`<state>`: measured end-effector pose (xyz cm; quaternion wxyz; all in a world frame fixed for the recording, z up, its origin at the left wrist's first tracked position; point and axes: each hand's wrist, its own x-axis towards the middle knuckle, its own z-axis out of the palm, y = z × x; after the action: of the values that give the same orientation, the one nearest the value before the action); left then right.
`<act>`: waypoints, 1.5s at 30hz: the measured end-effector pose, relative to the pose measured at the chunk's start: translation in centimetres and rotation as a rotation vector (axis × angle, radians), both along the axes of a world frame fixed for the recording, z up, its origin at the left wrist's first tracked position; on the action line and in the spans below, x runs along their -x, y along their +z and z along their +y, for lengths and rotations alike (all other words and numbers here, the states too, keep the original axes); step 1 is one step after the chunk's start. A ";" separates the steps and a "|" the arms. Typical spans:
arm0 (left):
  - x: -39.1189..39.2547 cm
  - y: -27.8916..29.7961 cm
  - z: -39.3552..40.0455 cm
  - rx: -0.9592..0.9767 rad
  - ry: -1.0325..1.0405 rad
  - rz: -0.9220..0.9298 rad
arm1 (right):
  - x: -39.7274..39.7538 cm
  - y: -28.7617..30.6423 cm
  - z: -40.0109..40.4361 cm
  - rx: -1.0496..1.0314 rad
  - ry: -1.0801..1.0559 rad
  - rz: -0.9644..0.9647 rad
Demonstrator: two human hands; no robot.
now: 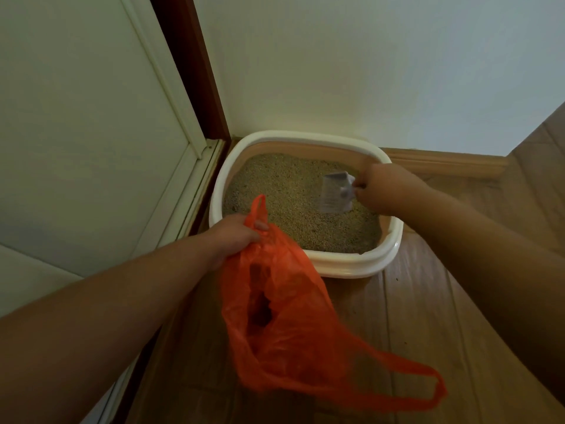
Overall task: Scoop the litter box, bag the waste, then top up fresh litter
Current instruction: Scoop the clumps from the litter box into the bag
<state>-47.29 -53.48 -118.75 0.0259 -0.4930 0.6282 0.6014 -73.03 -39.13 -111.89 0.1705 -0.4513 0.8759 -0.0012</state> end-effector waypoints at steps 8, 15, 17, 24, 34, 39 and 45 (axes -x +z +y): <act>-0.9 -0.4 0.4 0.073 -0.020 -0.018 | 1.6 -2.2 0.2 -0.238 0.059 0.091; -1.4 -1.1 -0.5 0.145 0.055 -0.031 | 2.7 -3.3 -0.1 -0.336 0.158 -0.033; -1.6 -1.3 -0.5 0.143 0.069 -0.029 | 2.7 -4.0 0.0 -0.346 0.185 -0.053; -1.9 -1.5 -0.6 0.155 0.089 -0.023 | 1.3 -6.3 0.7 -0.209 0.211 -0.251; -2.4 -1.2 -0.8 0.135 0.123 -0.012 | -4.0 -10.7 -1.9 -0.008 0.114 -0.447; -3.0 -1.3 -1.2 0.163 0.147 -0.006 | -6.0 -11.6 -4.0 0.060 0.071 -0.518; -3.8 -1.7 -1.7 0.230 0.117 -0.050 | -7.8 -12.5 -6.2 0.117 0.025 -0.620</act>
<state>-43.44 -55.21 -120.49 -0.0504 -0.5432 0.6625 0.5133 -65.26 -45.36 -124.44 0.4029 -0.4494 0.7751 -0.1870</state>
